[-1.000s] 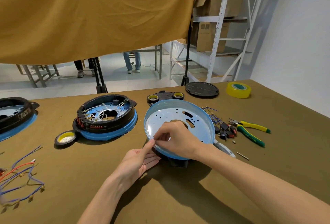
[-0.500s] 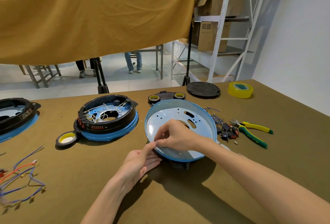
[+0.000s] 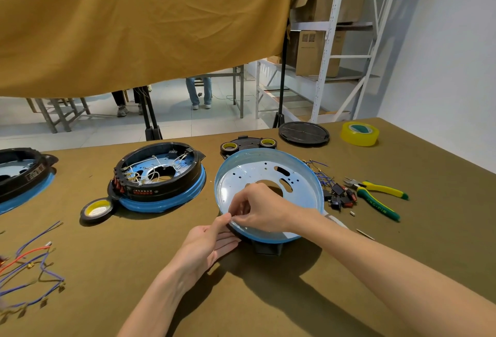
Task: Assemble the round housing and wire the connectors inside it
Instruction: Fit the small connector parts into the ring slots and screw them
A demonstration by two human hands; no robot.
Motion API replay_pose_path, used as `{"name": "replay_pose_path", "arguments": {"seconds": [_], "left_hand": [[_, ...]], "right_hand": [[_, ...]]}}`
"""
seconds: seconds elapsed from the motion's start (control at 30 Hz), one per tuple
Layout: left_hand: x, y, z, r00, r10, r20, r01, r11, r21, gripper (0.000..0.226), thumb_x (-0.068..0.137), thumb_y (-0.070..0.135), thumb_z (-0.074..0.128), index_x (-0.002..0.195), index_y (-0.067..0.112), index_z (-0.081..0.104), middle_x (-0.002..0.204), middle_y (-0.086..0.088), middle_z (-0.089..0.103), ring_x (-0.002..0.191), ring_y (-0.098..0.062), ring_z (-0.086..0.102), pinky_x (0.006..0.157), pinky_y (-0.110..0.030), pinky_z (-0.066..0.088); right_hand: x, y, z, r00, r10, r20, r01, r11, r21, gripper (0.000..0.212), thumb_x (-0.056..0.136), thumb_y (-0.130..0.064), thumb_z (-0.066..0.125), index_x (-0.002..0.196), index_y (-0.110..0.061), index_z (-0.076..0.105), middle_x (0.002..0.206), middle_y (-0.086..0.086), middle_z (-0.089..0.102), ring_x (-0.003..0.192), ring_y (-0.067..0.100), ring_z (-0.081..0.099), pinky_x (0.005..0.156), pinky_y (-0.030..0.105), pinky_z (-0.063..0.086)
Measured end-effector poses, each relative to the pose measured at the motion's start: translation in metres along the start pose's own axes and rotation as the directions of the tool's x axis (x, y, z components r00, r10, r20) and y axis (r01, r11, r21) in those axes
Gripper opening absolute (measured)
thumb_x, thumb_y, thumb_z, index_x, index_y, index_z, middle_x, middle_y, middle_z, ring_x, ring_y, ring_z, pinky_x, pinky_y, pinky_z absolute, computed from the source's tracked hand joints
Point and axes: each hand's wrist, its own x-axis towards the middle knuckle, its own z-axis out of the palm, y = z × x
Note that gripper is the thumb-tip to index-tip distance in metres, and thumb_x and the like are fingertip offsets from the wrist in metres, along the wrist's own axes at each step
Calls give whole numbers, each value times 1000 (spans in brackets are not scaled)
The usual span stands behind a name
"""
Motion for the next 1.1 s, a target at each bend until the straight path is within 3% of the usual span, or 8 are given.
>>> {"name": "replay_pose_path", "arguments": {"seconds": [0.2,0.5,0.7,0.87,1.0,1.1], "left_hand": [[-1,1,0,1000,-11,-1,11,1000,-16,83,64,50,86,121,-4,62,106,-20,77,103,-29,75,82,-31,62],[-3,3,1,1000,-16,7,16,1000,-19,80,63,49,86,120,-1,63,105,-18,77,103,-29,75,79,-30,62],[-5,5,5,1000,-29,-2,29,998,-47,66,72,42,81,116,-4,63,100,-20,77,98,-29,76,74,-28,62],[-5,6,5,999,-44,-18,44,998,-34,67,72,42,80,118,-4,63,101,-20,77,98,-29,76,77,-31,63],[-5,6,4,999,-38,-9,38,999,-33,70,71,43,81,120,-3,62,103,-19,77,100,-29,76,79,-31,63],[-5,5,3,1000,-27,-3,27,999,-21,73,69,46,83,121,-2,62,104,-18,77,102,-29,75,80,-31,62]], "right_hand": [[-1,5,-6,999,44,16,-44,998,53,18,94,-12,69,107,-16,81,82,-20,66,83,7,65,72,21,58],[3,0,-4,999,17,41,-17,1000,5,14,94,-24,73,103,-16,79,83,-11,69,77,6,63,64,15,52],[-3,2,-4,998,0,57,-1,1000,9,18,94,-10,67,107,-19,74,82,-5,65,76,10,60,66,20,51],[-2,2,-4,997,-2,71,2,1000,3,16,92,-13,70,107,-19,73,81,-6,65,76,11,61,66,21,53],[-1,3,-3,999,-1,43,1,1000,-8,9,95,-26,71,101,-21,75,82,-16,63,79,3,61,64,14,49],[1,3,0,1000,14,13,-13,999,-50,14,95,-30,71,103,-18,74,86,-9,67,78,8,62,67,17,52]]}}
